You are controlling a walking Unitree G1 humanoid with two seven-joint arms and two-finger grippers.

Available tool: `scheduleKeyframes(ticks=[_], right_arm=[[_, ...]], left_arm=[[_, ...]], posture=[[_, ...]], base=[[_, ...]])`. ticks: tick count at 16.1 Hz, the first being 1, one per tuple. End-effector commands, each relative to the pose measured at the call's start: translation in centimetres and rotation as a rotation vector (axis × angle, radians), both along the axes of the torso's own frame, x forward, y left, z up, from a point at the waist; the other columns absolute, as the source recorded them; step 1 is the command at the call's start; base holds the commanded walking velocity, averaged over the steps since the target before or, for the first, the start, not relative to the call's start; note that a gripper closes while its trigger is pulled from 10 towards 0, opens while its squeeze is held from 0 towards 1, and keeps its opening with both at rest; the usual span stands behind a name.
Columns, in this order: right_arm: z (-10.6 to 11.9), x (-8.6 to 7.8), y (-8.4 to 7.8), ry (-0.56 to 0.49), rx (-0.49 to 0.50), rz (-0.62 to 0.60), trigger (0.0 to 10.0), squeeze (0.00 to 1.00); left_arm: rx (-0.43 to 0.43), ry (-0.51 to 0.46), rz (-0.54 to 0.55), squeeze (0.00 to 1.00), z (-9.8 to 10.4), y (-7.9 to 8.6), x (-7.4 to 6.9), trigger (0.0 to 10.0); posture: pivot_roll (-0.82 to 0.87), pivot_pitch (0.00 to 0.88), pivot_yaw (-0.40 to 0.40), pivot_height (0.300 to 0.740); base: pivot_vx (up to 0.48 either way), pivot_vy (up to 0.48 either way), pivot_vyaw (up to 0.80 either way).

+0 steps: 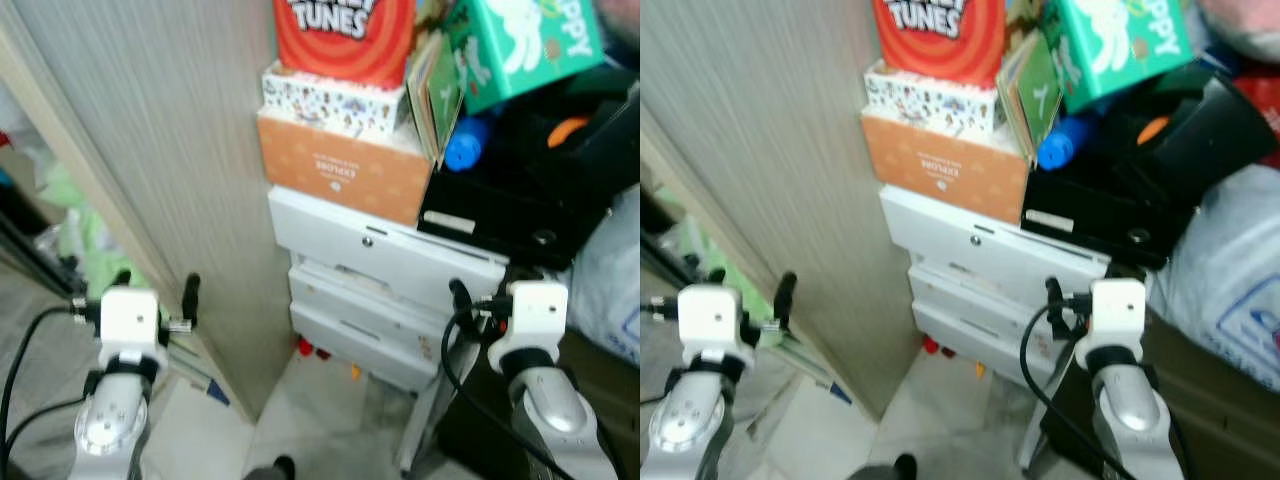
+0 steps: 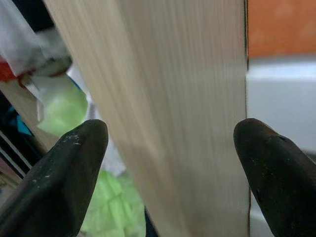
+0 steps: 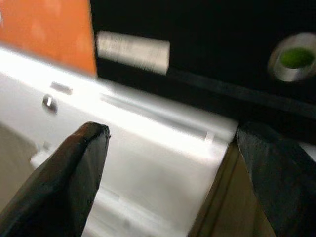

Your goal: Clean up the room

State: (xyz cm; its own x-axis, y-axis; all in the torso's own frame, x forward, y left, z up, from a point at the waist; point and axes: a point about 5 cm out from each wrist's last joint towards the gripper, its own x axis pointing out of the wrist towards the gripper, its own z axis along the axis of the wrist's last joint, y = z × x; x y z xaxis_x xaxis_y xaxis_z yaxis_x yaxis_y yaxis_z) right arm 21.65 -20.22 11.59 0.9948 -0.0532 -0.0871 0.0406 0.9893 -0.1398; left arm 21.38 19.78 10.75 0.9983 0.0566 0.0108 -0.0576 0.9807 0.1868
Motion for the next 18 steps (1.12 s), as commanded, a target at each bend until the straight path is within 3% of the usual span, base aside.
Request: scheduleKeyframes(ticks=[1,6,8,9,11,14,18], right_arm=[[0.3,0.6,-0.2,-0.018,-0.015,0.0,10.0,0.0],[0.8,2.0,0.7,-0.042,-0.021,0.073,10.0,0.0],[0.4,1.6,1.0,-0.024,-0.024,0.108,10.0,0.0],[-1.1,1.1,1.0,0.011,-0.019,0.106,10.0,0.0],[-1.0,2.3,0.5,0.006,-0.022,0.1,10.0,0.0],[-0.1,4.3,-0.5,-0.042,-0.012,0.04,10.0,0.0],[0.1,2.2,0.5,-0.043,0.03,0.019,10.0,0.0]], left_arm=[[-0.012,-0.023,0.001,0.0,0.2,-0.3,0.5,10.0],[-0.026,-0.092,-0.018,0.0,0.9,-1.3,1.6,10.0],[-0.024,-0.082,-0.023,0.0,0.6,-1.2,0.9,10.0],[-0.053,-0.044,-0.042,0.0,-0.9,-1.1,0.3,10.0],[-0.091,-0.028,-0.022,0.0,-1.8,-1.1,1.1,10.0],[-0.093,-0.07,-0.025,0.0,-0.8,-1.4,2.1,10.0],[-0.089,-0.096,-0.05,0.0,0.6,-0.4,1.6,10.0]], posture=[[-0.11,0.0,0.029,0.74],[-0.1,0.0,-0.025,0.74],[-0.1,0.0,-0.026,0.74],[-0.09,0.0,-0.034,0.74],[-0.1,0.0,-0.029,0.74],[-0.1,0.0,-0.005,0.74],[-0.12,0.0,0.027,0.74]], base=[[0.0,0.0,0.8],[0.0,0.0,0.8],[0.0,0.0,0.8],[0.0,0.0,0.8],[0.0,0.0,0.73],[0.0,0.0,0.65],[0.0,0.0,0.76]])
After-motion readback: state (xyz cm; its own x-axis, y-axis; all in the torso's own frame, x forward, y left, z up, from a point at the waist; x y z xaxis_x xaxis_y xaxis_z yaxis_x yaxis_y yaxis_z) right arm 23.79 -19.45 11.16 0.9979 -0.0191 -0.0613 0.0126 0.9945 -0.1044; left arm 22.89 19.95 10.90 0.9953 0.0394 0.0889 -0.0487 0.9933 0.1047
